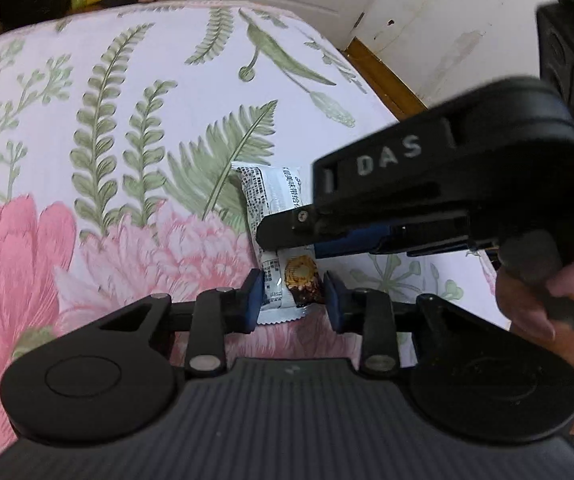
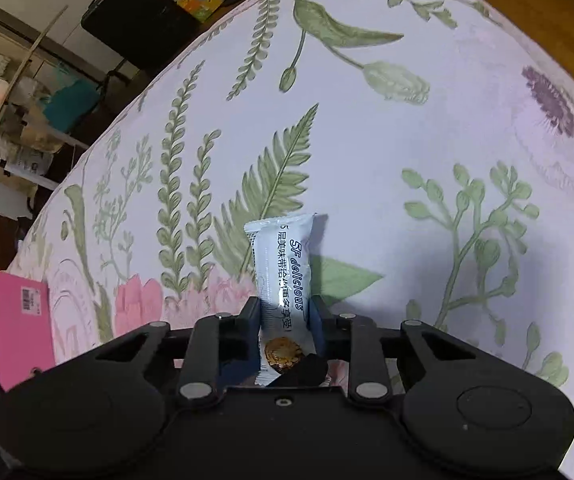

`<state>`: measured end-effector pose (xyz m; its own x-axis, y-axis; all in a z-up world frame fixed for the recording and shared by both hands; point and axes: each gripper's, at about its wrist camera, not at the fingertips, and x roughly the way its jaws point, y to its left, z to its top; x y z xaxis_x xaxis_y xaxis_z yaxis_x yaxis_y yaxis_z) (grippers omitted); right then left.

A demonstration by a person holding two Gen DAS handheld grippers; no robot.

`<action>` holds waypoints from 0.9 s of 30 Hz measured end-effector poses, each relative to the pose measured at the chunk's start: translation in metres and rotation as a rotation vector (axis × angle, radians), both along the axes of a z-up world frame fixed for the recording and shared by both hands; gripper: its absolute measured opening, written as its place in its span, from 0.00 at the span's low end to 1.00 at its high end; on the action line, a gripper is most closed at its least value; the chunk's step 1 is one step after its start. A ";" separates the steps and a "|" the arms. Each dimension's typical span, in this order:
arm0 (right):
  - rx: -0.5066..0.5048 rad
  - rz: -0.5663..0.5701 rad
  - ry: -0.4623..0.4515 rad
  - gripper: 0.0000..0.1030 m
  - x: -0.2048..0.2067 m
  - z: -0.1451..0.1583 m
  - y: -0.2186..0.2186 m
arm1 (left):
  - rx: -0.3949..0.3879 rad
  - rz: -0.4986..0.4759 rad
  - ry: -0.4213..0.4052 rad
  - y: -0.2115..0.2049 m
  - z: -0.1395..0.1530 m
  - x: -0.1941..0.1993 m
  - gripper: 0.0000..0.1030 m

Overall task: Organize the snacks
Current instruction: 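Grasp the white wafer bar with the right tool while the left tool grips it, then carry the wafer bar with both tools into the pink box and open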

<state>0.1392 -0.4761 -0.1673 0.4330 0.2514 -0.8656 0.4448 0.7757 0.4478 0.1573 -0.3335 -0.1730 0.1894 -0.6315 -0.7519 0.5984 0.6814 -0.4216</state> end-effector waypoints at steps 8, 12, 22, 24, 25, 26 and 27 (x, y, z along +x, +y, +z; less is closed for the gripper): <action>0.074 0.051 -0.018 0.30 -0.006 0.006 0.012 | 0.023 0.023 0.055 0.024 0.013 0.002 0.30; 0.047 0.147 -0.018 0.30 -0.003 0.012 0.031 | 0.057 0.036 0.064 0.032 0.019 -0.002 0.29; 0.041 0.268 -0.069 0.29 -0.008 0.030 0.073 | 0.110 0.094 0.052 0.065 0.043 -0.016 0.29; 0.048 0.276 -0.089 0.29 -0.010 0.034 0.085 | 0.118 0.109 0.052 0.077 0.049 -0.016 0.29; 0.061 0.279 -0.101 0.29 -0.012 0.037 0.091 | 0.118 0.118 0.047 0.085 0.053 -0.016 0.29; 0.069 0.290 -0.112 0.29 -0.013 0.040 0.097 | 0.119 0.123 0.038 0.092 0.057 -0.017 0.29; 0.080 0.297 -0.120 0.29 -0.014 0.043 0.102 | 0.120 0.128 0.029 0.101 0.062 -0.018 0.29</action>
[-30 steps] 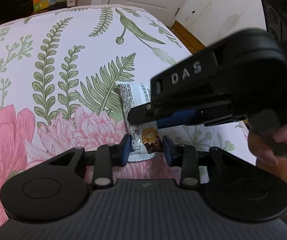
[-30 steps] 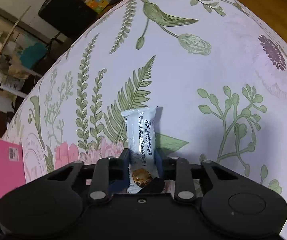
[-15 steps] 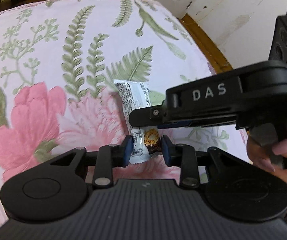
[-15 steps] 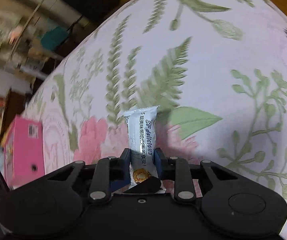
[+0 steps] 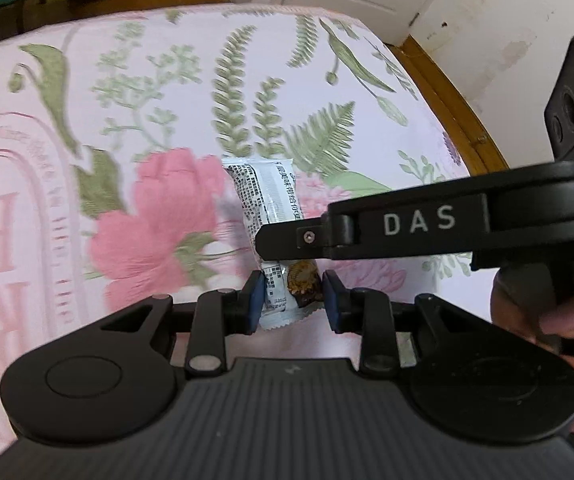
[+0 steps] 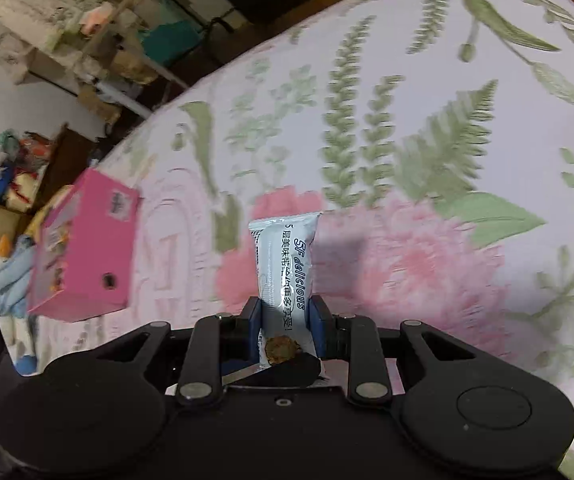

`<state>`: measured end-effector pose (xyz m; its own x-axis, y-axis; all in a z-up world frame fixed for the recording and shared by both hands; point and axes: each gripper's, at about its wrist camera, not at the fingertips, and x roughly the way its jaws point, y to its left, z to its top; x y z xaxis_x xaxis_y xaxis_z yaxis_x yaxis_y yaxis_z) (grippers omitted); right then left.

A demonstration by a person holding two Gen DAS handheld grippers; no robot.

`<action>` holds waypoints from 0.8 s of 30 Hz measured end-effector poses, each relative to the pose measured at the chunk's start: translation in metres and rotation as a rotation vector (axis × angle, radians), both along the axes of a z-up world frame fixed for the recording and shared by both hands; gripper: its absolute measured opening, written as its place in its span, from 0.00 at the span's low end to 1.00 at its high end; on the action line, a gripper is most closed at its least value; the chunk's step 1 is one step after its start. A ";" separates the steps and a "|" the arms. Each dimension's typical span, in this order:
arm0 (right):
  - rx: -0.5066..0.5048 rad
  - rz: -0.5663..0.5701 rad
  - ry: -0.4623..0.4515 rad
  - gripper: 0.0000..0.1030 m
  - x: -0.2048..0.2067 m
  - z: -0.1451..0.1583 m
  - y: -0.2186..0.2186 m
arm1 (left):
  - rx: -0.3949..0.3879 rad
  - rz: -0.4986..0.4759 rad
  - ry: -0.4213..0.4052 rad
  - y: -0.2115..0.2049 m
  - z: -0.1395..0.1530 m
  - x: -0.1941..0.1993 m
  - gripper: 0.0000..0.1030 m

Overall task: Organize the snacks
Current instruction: 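Carry the wafer bar with both tools into the pink box and open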

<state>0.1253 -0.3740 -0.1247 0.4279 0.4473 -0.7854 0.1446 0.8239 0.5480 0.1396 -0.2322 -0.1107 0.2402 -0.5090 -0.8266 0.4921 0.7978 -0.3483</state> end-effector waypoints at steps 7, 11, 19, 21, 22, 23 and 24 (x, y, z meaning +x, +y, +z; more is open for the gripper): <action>-0.038 0.124 -0.062 0.29 -0.007 0.026 0.061 | -0.035 0.039 -0.045 0.064 0.029 -0.015 0.29; -0.094 0.188 -0.127 0.29 -0.010 0.044 0.100 | -0.054 0.050 -0.077 0.099 0.041 -0.020 0.29; -0.109 0.295 -0.227 0.30 0.013 0.078 0.171 | -0.087 0.145 -0.178 0.177 0.068 -0.016 0.29; -0.094 0.333 -0.249 0.30 0.023 0.085 0.190 | -0.098 0.177 -0.205 0.200 0.074 -0.013 0.29; -0.089 0.348 -0.259 0.30 0.027 0.087 0.199 | -0.101 0.191 -0.218 0.210 0.077 -0.011 0.29; -0.082 0.365 -0.271 0.30 0.033 0.090 0.208 | -0.103 0.206 -0.232 0.221 0.079 -0.009 0.29; -0.075 0.380 -0.286 0.30 0.039 0.093 0.219 | -0.105 0.225 -0.248 0.233 0.081 -0.007 0.29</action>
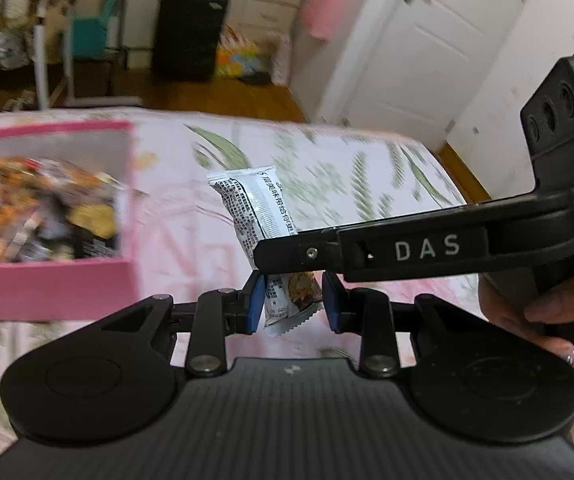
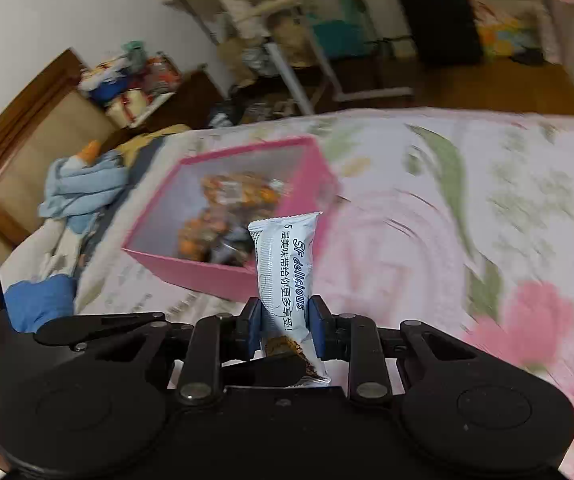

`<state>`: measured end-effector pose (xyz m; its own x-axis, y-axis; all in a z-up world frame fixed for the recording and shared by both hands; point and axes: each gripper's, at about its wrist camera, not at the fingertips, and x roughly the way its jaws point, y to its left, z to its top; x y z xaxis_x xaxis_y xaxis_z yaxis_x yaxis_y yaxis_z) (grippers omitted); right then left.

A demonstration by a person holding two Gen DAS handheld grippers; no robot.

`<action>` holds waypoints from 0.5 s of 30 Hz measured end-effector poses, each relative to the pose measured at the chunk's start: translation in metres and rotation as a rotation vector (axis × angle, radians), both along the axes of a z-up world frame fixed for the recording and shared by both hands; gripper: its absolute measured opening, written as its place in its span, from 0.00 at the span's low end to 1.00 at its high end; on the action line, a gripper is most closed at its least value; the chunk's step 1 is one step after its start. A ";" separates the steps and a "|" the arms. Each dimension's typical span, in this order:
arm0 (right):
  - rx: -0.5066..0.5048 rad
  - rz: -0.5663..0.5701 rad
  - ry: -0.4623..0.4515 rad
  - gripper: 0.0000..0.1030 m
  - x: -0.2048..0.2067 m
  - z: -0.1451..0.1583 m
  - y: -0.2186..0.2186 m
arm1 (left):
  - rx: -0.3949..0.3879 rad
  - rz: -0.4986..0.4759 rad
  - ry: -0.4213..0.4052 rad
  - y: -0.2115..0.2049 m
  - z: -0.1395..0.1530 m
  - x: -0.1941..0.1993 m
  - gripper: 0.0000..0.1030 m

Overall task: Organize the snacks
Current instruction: 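Carry the wafer bar with both tools into the pink box and open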

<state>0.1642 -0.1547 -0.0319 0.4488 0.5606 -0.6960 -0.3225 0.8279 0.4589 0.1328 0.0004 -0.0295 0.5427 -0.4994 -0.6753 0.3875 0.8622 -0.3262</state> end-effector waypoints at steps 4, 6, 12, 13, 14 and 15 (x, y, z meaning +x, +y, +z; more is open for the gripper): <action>0.013 0.042 -0.043 0.30 0.022 0.006 0.040 | 0.009 0.064 -0.063 0.038 0.005 0.012 0.29; 0.020 0.063 -0.063 0.30 0.034 0.008 0.059 | 0.012 0.097 -0.086 0.058 0.005 0.021 0.29; -0.020 0.175 -0.118 0.30 0.068 0.007 0.112 | 0.000 0.187 -0.104 0.106 -0.001 0.047 0.29; -0.032 0.197 -0.129 0.30 0.072 0.006 0.119 | 0.001 0.200 -0.104 0.112 -0.003 0.051 0.29; -0.042 0.214 -0.133 0.30 0.076 0.005 0.125 | 0.002 0.212 -0.101 0.116 -0.006 0.056 0.29; -0.052 0.232 -0.132 0.30 0.080 0.003 0.131 | 0.004 0.223 -0.094 0.121 -0.009 0.061 0.29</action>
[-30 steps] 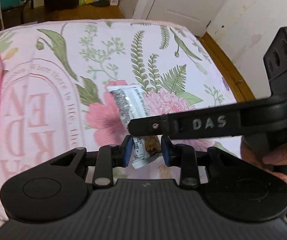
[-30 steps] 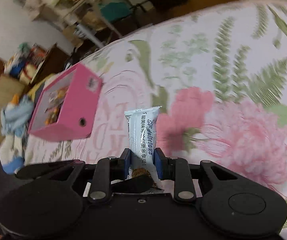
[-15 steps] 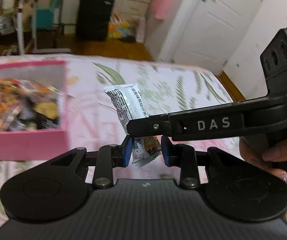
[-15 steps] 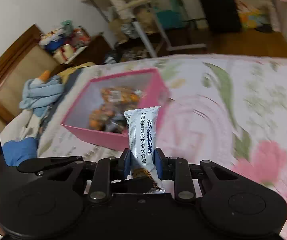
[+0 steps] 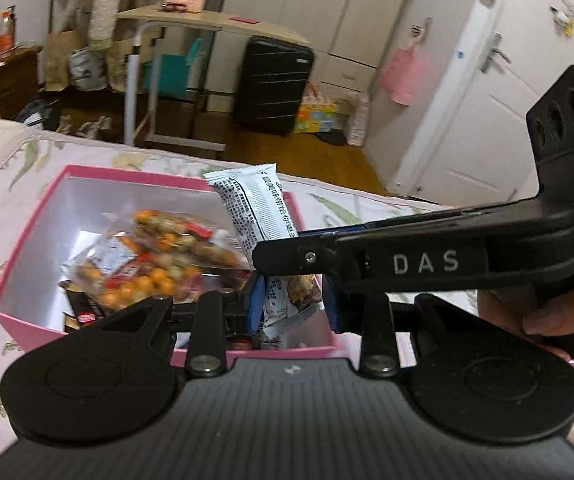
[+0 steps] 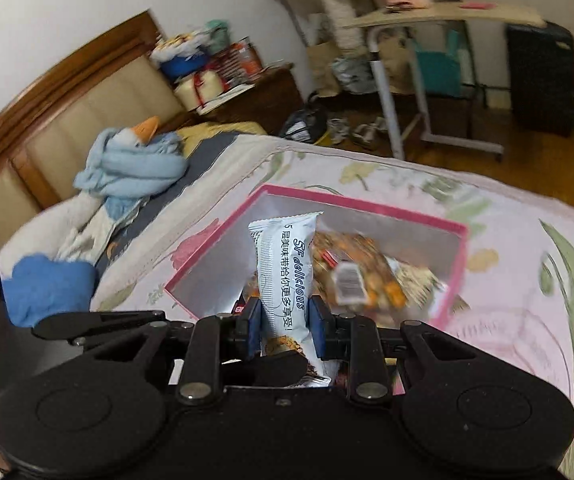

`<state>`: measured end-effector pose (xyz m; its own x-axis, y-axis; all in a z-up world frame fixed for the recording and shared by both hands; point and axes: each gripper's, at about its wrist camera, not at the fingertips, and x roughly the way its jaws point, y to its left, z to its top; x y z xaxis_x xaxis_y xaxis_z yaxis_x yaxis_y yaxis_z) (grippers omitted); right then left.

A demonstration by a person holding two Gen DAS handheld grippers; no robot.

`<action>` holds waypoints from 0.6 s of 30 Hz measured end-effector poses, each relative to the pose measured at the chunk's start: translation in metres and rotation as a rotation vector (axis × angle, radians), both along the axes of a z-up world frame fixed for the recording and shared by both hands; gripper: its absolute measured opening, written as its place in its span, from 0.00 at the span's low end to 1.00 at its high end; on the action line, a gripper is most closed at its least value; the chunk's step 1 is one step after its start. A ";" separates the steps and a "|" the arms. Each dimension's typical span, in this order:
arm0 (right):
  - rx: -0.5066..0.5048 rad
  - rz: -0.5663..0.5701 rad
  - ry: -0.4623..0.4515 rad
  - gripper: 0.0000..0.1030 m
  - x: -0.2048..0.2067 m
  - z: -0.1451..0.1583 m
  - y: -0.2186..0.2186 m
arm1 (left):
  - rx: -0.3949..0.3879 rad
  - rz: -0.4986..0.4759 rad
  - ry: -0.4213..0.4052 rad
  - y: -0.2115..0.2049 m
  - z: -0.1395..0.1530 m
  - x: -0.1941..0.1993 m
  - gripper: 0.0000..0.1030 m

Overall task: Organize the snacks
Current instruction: 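Carry the wafer bar with both tools into the pink box and open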

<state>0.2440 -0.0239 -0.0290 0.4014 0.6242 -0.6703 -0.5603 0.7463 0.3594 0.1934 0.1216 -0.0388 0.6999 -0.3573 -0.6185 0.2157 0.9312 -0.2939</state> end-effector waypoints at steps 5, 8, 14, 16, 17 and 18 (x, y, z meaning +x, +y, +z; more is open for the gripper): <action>-0.059 0.066 0.010 0.31 0.012 -0.016 0.011 | -0.021 0.025 0.049 0.011 -0.020 0.011 0.35; -0.108 0.045 -0.009 0.36 0.010 -0.025 0.009 | -0.001 0.023 0.073 0.008 -0.028 0.011 0.43; -0.048 -0.009 -0.013 0.42 -0.001 -0.019 -0.015 | 0.017 0.049 0.051 0.005 -0.030 0.003 0.50; -0.050 -0.032 -0.031 0.43 -0.011 -0.013 -0.022 | 0.002 0.052 0.048 0.006 -0.026 -0.002 0.51; -0.051 -0.048 -0.041 0.43 -0.016 -0.010 -0.027 | -0.003 0.046 0.051 0.005 -0.024 -0.004 0.51; -0.048 -0.066 -0.047 0.43 -0.022 -0.007 -0.032 | -0.003 0.041 0.048 0.004 -0.022 -0.007 0.51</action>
